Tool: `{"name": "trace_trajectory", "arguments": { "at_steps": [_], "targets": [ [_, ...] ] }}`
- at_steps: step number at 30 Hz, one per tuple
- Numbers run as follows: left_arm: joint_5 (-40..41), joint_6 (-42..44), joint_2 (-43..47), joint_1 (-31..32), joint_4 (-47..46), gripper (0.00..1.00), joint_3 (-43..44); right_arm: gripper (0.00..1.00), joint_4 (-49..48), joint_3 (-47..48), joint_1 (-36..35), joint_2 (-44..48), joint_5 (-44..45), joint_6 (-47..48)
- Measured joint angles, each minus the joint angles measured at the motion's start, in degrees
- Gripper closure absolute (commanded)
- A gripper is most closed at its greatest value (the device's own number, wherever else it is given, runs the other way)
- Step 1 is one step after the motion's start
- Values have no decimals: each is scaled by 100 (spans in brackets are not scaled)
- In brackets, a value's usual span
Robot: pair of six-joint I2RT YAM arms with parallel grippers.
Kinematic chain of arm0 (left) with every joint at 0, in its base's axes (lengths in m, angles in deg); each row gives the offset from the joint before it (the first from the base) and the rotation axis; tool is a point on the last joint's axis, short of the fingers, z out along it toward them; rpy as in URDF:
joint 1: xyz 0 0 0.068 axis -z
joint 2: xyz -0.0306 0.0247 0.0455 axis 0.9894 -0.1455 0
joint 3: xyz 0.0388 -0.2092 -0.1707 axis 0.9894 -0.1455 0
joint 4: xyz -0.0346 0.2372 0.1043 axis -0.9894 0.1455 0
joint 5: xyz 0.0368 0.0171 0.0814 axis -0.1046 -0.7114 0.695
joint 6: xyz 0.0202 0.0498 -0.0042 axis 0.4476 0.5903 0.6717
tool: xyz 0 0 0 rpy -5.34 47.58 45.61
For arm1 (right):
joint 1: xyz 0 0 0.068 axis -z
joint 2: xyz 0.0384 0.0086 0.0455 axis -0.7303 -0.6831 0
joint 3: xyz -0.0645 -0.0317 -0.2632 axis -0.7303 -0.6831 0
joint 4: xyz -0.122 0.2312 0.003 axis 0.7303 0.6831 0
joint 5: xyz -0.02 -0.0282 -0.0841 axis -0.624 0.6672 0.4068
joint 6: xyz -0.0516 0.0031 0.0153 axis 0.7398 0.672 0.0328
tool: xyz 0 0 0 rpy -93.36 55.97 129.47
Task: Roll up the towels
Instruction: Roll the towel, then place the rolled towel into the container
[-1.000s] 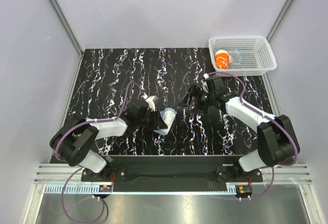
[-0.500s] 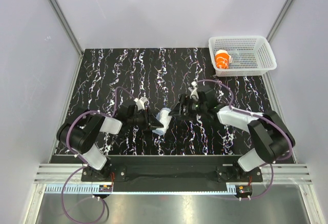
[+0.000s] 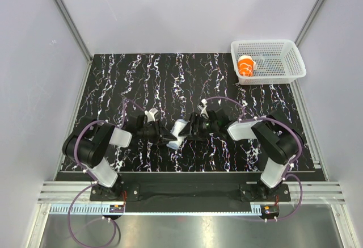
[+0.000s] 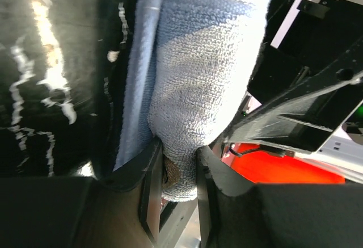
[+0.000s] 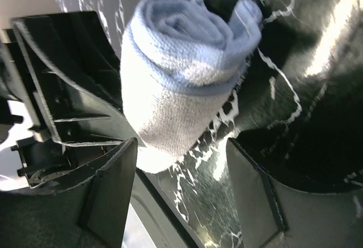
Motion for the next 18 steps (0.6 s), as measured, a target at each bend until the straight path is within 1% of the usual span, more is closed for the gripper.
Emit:
{"name": "trace_trajectory", "arguments": {
  "at_steps": [7, 11, 18],
  "targets": [
    [-240, -245, -199, -208, -330, 96, -127, 31, -452, 0, -55, -164, 107, -223],
    [-304, -319, -240, -271, -463, 96, -195, 34, -629, 11, -85, -299, 160, -352],
    [-330, -409, -258, -343, -592, 96, -282, 38, -713, 136, -232, -437, 354, -411]
  ]
}}
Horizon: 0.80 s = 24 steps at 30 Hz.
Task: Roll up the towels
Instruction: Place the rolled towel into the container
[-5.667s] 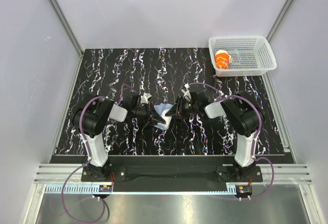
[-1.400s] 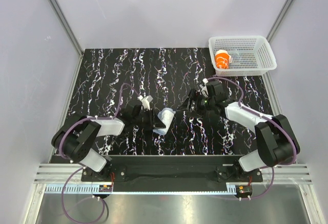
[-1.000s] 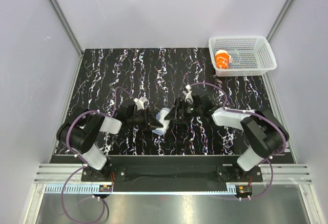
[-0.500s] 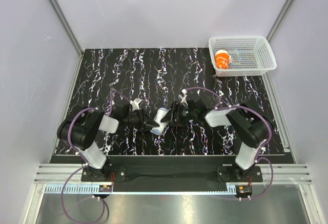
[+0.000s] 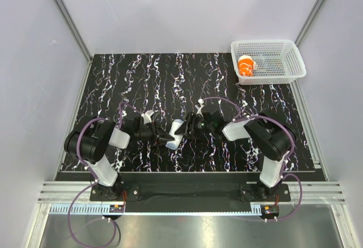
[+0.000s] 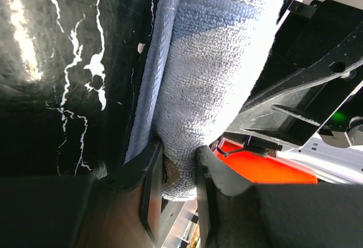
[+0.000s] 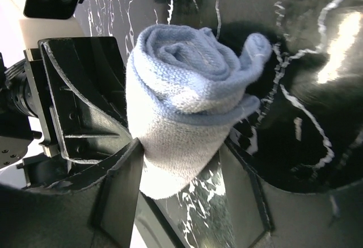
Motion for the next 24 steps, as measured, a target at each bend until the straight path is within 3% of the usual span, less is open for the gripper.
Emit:
{"name": "trace_trajectory", "arguments": {
  "at_steps": [6, 11, 16, 18, 20, 24],
  "targets": [
    [-125, -129, -142, -85, -282, 93, -94, 42, -72, 179, -240, -157, 304, -15],
    [-188, -214, -238, -164, -492, 89, -173, 61, -337, 188, -354, -328, 540, -127],
    [-214, -282, -280, -201, -603, 70, -205, 69, -470, 184, -413, -367, 688, -212],
    [-186, -254, -214, -205, -560, 57, -216, 71, -511, 162, -428, -361, 745, -234],
    [-63, -155, 17, -205, -269, 49, -249, 71, -496, 160, -442, -308, 782, -229],
    [350, 337, 1115, -186, 1023, 43, -225, 74, -302, 164, -352, -42, 750, -105]
  ]
}}
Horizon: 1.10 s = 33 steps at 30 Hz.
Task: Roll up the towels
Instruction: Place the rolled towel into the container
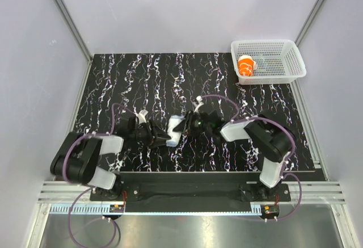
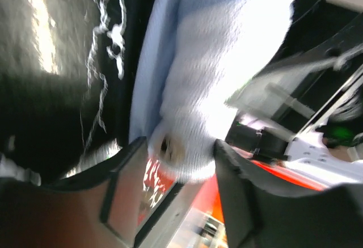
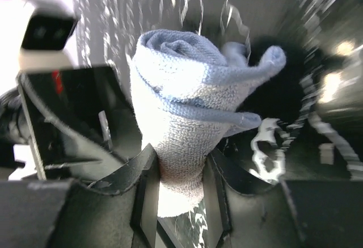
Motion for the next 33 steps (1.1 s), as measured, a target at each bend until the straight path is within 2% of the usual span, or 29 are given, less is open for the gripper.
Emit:
{"name": "trace_trajectory", "arguments": {
  "at_steps": [4, 8, 13, 18, 22, 26, 30, 33],
  "targets": [
    [518, 610, 1480, 17, 1812, 41, 302, 78, 466, 133, 739, 531, -363, 398],
    [1014, 1231, 2669, 26, 3318, 41, 949, 85, 1447, 850, 1692, 1088, -710, 1106],
    [1381, 1794, 3324, 26, 4470, 41, 1563, 92, 2758, 2299, 2756, 1580, -1202, 2280],
    [1574, 2223, 3641, 26, 5449, 39, 1838, 100, 3985, 3805, 3954, 1552, -1517, 3368],
    [1718, 2570, 3685, 26, 5982, 39, 2151, 100, 4507, 4686, 4887, 1180, -1655, 3829],
    [1781, 2844, 3696, 26, 6210, 39, 2275, 100, 4518, 5027, 5578, 490, -1950, 3823],
    [1779, 2944, 3694, 26, 6242, 39, 2275, 100, 4422, 5464, 5893, -595, -2382, 3641],
    [1777, 2977, 3689, 26, 6236, 39, 2275, 100, 4478, 6212, 5971, -1646, -2638, 3585]
  ]
}}
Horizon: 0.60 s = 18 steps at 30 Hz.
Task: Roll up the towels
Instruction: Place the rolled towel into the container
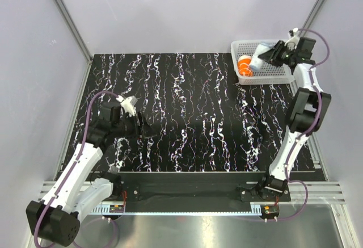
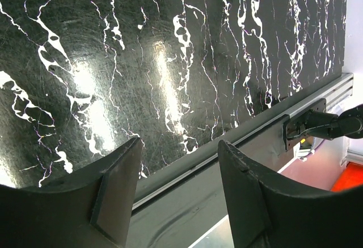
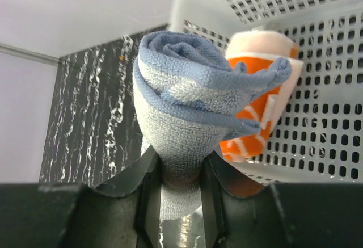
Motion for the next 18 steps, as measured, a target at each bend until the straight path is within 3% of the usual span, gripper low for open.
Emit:
{"name": "trace_trajectory", "arguments": {
  "at_steps": [6, 18],
  "targets": [
    [-13, 11, -216, 0, -15, 39, -4, 100, 321, 1163, 50, -1388, -304, -20],
    [-11, 11, -411, 0, -17, 39, -4, 100, 929, 2553, 321, -2813, -459, 61]
  ]
}}
